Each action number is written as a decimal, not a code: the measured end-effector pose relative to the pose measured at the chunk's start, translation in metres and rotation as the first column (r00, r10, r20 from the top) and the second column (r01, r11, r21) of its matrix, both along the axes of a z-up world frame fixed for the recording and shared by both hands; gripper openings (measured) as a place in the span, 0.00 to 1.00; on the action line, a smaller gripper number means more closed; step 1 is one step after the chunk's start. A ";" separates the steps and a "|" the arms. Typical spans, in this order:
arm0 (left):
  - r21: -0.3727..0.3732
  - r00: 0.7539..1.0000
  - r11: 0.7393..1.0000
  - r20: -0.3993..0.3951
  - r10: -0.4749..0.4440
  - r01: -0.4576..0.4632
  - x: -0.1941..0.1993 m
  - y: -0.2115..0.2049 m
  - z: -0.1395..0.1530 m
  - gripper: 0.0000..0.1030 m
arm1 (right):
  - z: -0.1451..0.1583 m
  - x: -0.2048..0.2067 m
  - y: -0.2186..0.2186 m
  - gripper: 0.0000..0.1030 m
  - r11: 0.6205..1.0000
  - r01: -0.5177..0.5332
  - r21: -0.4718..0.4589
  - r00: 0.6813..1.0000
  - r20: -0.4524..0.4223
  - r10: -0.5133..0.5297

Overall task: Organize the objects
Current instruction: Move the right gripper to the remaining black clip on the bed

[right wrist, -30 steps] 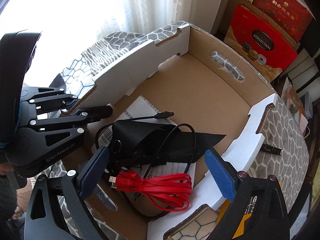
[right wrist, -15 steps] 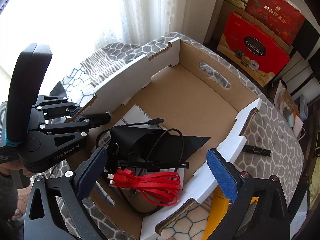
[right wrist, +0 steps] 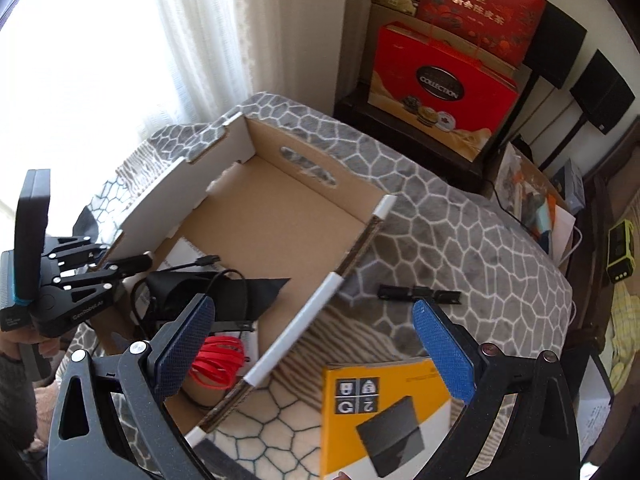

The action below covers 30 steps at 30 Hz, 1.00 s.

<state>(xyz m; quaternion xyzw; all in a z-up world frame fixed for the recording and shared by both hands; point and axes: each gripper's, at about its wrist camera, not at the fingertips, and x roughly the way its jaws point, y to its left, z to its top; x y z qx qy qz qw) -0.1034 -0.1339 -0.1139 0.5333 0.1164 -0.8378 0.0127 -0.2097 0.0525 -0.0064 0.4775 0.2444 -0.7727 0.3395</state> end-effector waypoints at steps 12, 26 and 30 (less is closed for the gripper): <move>-0.002 1.000 1.000 0.000 0.001 -0.001 0.000 0.000 0.000 0.11 | -0.040 -0.076 0.049 0.98 0.988 0.144 0.062 0.986 0.076 -0.149; -0.001 1.000 1.000 0.003 0.002 -0.002 0.001 -0.001 0.000 0.11 | -0.086 -0.101 0.035 0.98 0.984 0.145 0.104 0.972 0.169 -0.162; -0.002 1.000 1.000 0.002 0.002 -0.002 0.001 -0.001 0.000 0.11 | -0.091 -0.105 0.032 0.98 0.983 0.144 0.118 0.971 0.173 -0.163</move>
